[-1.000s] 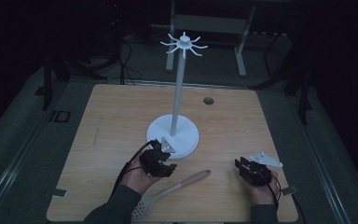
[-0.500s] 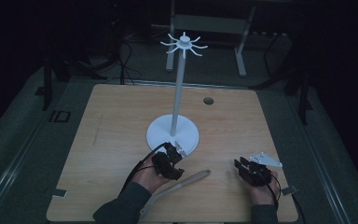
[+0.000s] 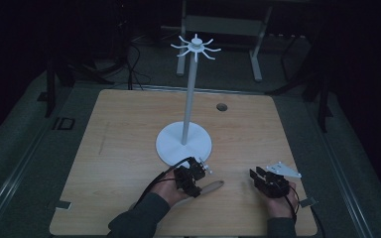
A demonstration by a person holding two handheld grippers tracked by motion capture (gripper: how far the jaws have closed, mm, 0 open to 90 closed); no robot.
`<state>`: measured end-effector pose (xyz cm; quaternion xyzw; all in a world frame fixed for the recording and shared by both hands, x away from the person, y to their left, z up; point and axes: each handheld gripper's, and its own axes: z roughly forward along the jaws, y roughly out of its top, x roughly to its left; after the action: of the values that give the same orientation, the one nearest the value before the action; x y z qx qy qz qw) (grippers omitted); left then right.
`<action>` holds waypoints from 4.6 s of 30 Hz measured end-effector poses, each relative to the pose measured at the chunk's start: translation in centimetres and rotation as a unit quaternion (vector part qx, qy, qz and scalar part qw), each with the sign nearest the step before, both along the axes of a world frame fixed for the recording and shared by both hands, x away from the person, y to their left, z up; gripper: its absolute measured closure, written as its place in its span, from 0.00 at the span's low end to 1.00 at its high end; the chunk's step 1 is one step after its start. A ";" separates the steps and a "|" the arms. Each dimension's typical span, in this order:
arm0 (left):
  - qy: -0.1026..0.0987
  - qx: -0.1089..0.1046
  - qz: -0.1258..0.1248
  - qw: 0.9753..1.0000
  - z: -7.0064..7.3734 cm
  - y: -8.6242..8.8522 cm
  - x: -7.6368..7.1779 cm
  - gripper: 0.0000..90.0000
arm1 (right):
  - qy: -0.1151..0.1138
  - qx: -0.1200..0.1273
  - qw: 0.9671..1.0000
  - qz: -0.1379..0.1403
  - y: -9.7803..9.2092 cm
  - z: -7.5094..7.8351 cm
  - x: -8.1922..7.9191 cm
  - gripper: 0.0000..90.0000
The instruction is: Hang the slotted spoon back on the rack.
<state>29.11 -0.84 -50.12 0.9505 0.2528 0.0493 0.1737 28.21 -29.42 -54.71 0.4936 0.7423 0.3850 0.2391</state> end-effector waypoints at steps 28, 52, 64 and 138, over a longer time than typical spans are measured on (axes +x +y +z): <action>0.062 0.072 -0.034 0.995 -2.6 -1.7 0.2 0.80 | 0.004 0.000 1.000 -0.003 -0.1 -0.3 0.1 0.72; 0.034 0.058 -0.003 0.998 -1.6 -0.8 0.6 0.82 | 0.004 0.002 1.000 -0.004 -0.2 -0.4 0.1 0.71; -0.026 -0.008 0.059 0.998 1.1 1.1 0.9 0.82 | 0.002 0.001 1.000 -0.004 -0.2 -0.4 0.1 0.71; -0.322 -0.238 0.281 0.872 9.9 5.9 -1.5 0.83 | 0.001 0.000 1.000 -0.009 -0.3 -0.5 0.1 0.71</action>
<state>27.59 5.07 -40.19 0.7009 0.4435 0.3378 0.4450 28.32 -29.74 -55.22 0.5005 0.7383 0.3821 0.2418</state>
